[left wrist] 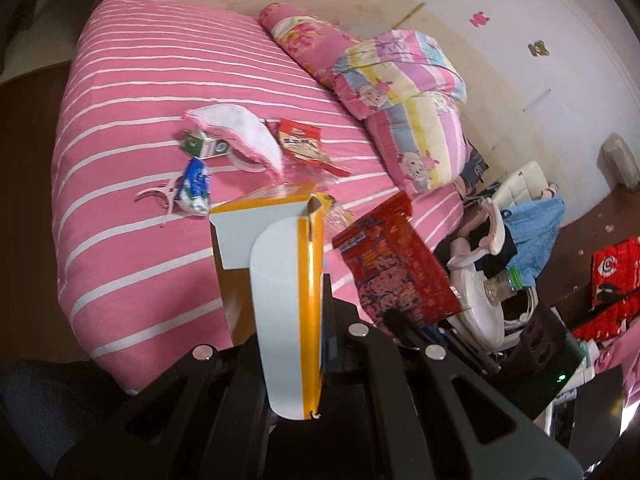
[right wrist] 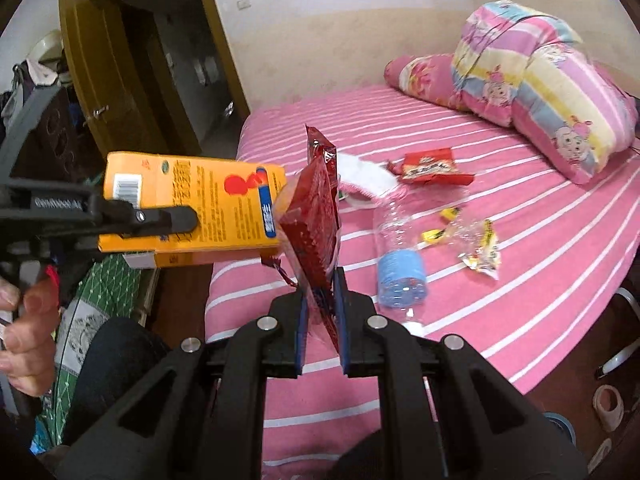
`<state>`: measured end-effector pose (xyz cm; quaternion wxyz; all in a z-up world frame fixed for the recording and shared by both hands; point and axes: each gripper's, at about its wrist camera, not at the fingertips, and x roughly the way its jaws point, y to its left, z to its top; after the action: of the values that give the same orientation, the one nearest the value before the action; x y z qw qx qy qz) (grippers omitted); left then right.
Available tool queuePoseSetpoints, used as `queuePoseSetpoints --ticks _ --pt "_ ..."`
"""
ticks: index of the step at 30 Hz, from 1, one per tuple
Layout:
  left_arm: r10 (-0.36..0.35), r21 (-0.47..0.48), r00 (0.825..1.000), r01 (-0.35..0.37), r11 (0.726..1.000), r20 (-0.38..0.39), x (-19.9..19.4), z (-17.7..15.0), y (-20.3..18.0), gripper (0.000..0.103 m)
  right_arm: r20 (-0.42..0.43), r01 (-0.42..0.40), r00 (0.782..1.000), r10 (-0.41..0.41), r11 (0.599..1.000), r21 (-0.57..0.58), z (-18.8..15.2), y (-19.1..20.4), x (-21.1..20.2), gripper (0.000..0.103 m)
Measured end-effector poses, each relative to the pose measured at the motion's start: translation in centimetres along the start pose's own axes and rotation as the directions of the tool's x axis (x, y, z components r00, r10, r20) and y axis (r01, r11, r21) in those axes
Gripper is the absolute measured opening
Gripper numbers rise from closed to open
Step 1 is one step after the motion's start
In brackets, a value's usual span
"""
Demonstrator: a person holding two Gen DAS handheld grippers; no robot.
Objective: Collect trash
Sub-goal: 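Carry the orange box and red wrapper in both tools toward the wastebasket, then open both tools over the wastebasket to drop the box and wrapper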
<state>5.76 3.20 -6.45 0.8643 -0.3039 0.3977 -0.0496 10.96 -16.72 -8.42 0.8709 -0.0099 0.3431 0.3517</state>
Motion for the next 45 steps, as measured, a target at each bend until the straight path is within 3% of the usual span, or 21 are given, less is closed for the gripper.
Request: queuePoseSetpoints --ticks 12,20,26,32,39,45 --pt "0.008 0.129 0.998 -0.001 0.992 -0.056 2.2 -2.3 -6.4 0.001 0.080 0.049 0.995 -0.055 0.996 0.080 -1.0 -3.7 -6.2 0.013" --pt "-0.016 0.203 0.990 0.045 0.978 -0.140 6.1 -4.4 -10.9 0.001 0.086 0.113 0.988 -0.128 0.980 0.163 -4.1 -8.0 -9.6 0.013" --pt "-0.041 0.258 0.971 0.103 0.961 -0.237 10.2 -6.9 -14.6 0.001 0.059 0.196 0.974 -0.217 0.948 0.250 -8.1 -12.2 -12.0 0.013" --pt "-0.040 0.301 0.925 0.164 0.939 -0.377 15.7 -11.8 -17.6 0.001 -0.049 0.306 0.950 -0.308 0.889 0.341 -15.2 -16.7 -14.0 0.013" --pt "-0.018 0.344 0.846 0.236 0.909 -0.532 21.9 -18.5 -20.9 0.001 -0.226 0.432 0.902 -0.368 0.787 0.440 -24.3 -21.4 -14.9 0.013" --pt "0.029 0.354 0.775 0.255 0.900 -0.631 27.7 -23.5 -22.4 0.001 -0.314 0.477 0.878 -0.362 0.718 0.507 -28.8 -24.7 -14.1 0.013"
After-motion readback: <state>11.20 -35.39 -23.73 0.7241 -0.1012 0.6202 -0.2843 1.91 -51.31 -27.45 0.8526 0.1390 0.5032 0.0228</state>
